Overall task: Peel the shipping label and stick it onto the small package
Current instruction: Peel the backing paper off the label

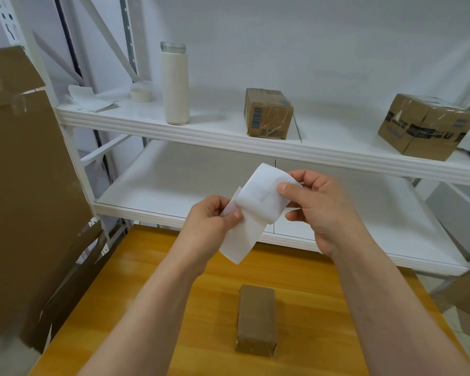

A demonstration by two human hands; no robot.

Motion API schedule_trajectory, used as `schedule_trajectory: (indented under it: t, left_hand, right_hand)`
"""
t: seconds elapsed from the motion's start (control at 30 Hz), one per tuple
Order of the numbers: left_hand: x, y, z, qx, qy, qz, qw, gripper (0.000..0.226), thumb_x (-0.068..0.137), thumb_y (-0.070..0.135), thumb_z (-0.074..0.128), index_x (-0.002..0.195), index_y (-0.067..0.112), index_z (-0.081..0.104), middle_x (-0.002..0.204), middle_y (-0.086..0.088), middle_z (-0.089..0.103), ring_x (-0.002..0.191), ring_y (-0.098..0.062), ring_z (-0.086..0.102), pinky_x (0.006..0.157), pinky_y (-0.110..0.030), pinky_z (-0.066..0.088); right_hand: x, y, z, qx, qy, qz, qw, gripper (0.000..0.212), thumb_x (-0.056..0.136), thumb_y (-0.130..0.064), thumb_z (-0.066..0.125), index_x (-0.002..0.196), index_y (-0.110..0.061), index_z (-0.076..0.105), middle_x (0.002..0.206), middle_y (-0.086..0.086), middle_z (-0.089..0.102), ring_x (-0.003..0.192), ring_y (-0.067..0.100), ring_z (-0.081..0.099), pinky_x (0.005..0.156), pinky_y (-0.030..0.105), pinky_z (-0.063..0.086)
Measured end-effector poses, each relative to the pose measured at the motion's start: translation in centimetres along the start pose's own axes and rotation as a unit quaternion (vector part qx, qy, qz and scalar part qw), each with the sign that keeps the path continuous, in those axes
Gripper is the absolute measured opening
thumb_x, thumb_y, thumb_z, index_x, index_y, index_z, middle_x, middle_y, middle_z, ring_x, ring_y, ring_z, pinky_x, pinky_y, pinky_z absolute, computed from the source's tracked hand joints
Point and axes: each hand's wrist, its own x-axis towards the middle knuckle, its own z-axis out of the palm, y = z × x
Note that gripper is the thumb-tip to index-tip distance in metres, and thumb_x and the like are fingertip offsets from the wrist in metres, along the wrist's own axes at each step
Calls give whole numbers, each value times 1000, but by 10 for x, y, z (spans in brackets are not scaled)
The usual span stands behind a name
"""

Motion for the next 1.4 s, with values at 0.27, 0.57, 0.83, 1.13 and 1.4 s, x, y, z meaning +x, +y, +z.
schedule_trajectory:
  t: [0.27,0.57,0.83,1.13,1.4]
  left_hand:
    - [1,-5,-5,-8,0,-13,1000,4,95,15,66,98,15,68,102,-8,74,96,-28,67,77,-35,51]
    - [5,-3,-8,-11,-10,-28,999,15,92,19,71,105,14,67,101,-7,76,96,-23,71,74,-29,52]
    - [9,-11,-14,-4,6,-36,999,9,94,17,68,102,12,68,99,-9,77,92,-26,71,72,-34,52]
    - [16,-19,-22,15,22,-48,998,3,93,14,68,96,13,67,99,-9,72,95,-26,65,74,-33,49]
    - [20,-32,-30,25,38,-75,996,9,92,16,68,101,13,66,105,-10,73,97,-29,69,81,-40,56]
  right_hand:
    - [2,1,2,10,20,11,1000,10,92,-13,65,97,-17,71,98,4,72,77,18,62,60,26,53]
    - [6,4,10,11,2,16,1000,9,90,-12,66,95,-17,72,94,4,70,75,18,62,61,28,53]
    - [10,5,14,13,12,18,1000,9,90,-12,66,95,-16,72,94,4,72,73,16,62,61,28,53]
    - [16,13,23,12,7,30,999,10,91,-12,66,98,-16,72,98,5,71,76,18,63,63,28,55]
    - [22,24,37,24,15,52,998,11,91,-11,66,100,-16,71,100,6,70,77,18,64,63,27,58]
